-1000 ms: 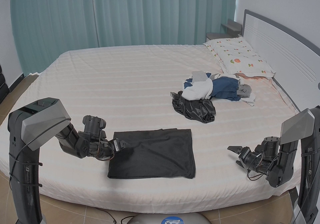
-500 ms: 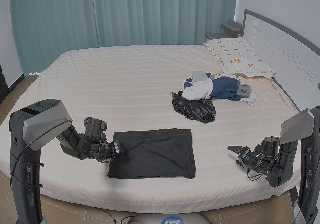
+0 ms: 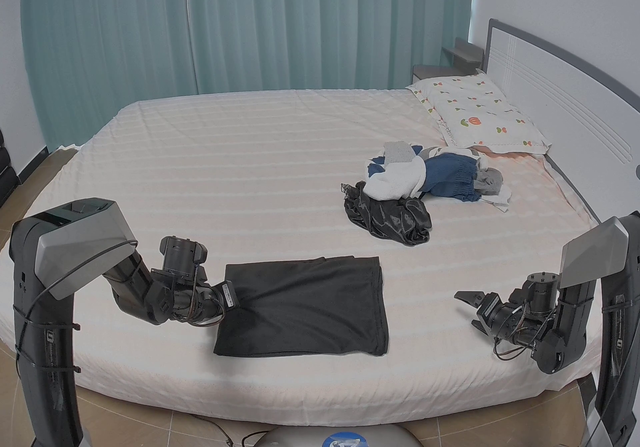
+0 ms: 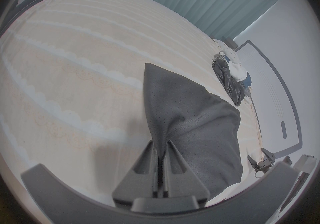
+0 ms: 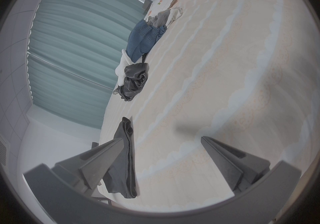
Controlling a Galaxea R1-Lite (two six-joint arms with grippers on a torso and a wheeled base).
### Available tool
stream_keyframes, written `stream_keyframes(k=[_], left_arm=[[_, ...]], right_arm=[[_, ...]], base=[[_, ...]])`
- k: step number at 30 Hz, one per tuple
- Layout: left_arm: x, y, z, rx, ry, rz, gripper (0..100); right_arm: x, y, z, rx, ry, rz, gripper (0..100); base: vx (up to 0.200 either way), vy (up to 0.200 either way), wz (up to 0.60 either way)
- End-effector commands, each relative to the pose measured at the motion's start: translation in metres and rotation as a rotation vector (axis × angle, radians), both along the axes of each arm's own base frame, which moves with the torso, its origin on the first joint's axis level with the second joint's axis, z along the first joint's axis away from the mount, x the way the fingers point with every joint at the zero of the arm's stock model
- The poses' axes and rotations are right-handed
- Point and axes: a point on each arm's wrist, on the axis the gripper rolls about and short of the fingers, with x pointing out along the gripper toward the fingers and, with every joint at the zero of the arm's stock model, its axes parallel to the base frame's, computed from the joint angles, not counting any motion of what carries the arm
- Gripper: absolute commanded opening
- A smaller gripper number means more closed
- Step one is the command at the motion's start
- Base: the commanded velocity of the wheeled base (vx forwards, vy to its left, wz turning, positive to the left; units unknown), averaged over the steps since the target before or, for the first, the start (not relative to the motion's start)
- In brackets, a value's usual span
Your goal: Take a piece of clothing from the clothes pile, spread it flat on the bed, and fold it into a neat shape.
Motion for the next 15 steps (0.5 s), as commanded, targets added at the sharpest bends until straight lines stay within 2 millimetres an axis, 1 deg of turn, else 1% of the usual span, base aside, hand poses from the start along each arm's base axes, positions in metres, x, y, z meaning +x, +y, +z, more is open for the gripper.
stream_keyframes(k=[1, 2, 7, 10, 15], left_arm=[[0.0001, -0.0001, 0.0045, -0.005, -0.010, 0.002, 0], [-0.0005, 0.0000, 0.0075, -0.010, -0.014, 0.006, 0], [-0.0002, 0.0030, 0.0066, -0.009, -0.011, 0.014, 0], [0.0008, 0.0076, 0.0096, -0.016, -0.016, 0.033, 0], [0.0009, 0.0082, 0.0119, -0.032, -0.015, 0.048, 0]], right_arm=[[0.0007, 0.0002, 0.0013, 0.001, -0.015, 0.001, 100], [0.0003, 0.0001, 0.0011, 0.001, -0.013, 0.001, 100], [0.0006, 0.0006, 0.0013, 0.001, -0.015, 0.002, 100], [0.0006, 0.0006, 0.0013, 0.001, -0.015, 0.002, 100], [0.0006, 0.0006, 0.0013, 0.001, -0.015, 0.002, 100]], base=[[0.000, 0.000, 0.00], [0.000, 0.000, 0.00], [0.000, 0.000, 0.00], [0.000, 0.200, 0.00], [0.000, 0.200, 0.00]])
